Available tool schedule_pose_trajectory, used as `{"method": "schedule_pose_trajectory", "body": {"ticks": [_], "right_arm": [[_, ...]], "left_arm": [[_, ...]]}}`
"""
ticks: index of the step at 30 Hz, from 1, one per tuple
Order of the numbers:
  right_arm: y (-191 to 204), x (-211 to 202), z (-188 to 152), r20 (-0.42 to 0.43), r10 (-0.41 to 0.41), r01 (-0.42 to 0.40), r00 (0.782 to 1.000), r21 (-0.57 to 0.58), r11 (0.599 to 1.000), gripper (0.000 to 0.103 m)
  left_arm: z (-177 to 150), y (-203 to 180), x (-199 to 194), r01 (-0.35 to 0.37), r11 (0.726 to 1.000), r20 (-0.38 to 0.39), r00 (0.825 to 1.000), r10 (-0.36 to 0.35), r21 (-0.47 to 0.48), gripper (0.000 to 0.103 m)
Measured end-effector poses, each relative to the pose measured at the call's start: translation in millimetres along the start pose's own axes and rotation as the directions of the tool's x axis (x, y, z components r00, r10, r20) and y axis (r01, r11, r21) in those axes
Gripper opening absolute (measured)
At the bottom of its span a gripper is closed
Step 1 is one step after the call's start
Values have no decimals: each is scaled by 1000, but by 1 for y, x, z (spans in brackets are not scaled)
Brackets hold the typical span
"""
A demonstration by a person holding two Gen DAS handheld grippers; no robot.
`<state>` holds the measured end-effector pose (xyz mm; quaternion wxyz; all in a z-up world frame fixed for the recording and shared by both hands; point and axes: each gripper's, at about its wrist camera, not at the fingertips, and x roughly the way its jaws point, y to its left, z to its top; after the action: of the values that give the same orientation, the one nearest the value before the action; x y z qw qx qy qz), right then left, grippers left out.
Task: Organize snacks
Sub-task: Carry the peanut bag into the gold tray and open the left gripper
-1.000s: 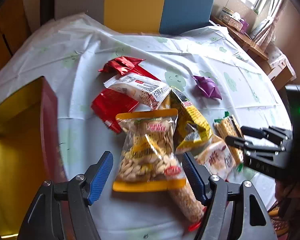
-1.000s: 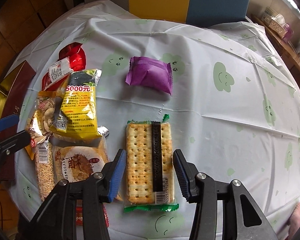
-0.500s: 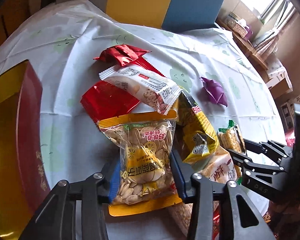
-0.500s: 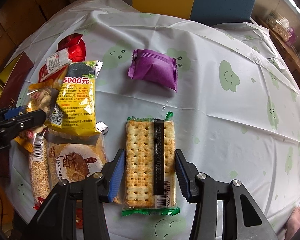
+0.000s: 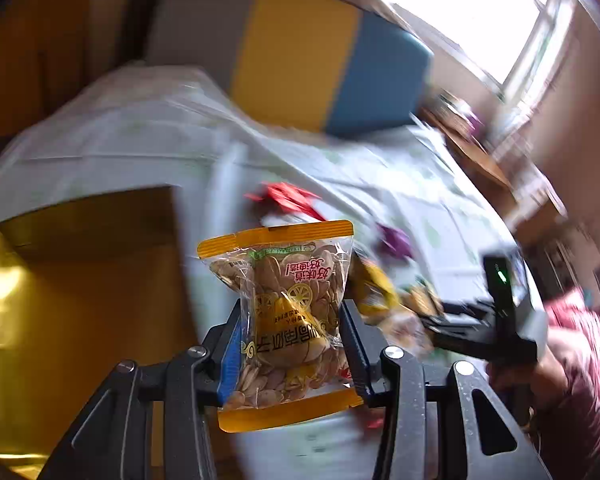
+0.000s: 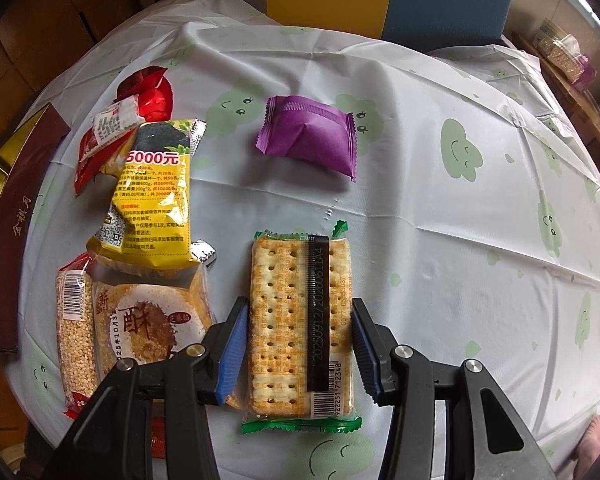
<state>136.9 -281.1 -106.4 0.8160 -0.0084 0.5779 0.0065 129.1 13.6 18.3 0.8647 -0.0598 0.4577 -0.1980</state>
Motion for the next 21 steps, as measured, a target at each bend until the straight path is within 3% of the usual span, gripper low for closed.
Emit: {"method": "schedule_pose_trajectory", "body": {"ticks": [2, 6, 10, 21], "right_arm": [[1, -1, -1, 2, -4, 4, 1000, -5, 1000, 50], [3, -2, 0, 3, -5, 5, 1000, -7, 1000, 50], [4, -3, -1, 9, -6, 6, 1000, -9, 1000, 50], [3, -2, -2, 10, 0, 0, 1000, -11, 1000, 50]], "left_arm": [[7, 28, -11, -51, 998, 23, 998, 52, -48, 45], [16, 85, -2, -162, 980, -7, 987, 163, -115, 45], [19, 122, 27, -202, 968, -80, 978, 192, -150, 45], [33, 134, 86, -239, 964, -158, 963, 219, -121, 46]]}}
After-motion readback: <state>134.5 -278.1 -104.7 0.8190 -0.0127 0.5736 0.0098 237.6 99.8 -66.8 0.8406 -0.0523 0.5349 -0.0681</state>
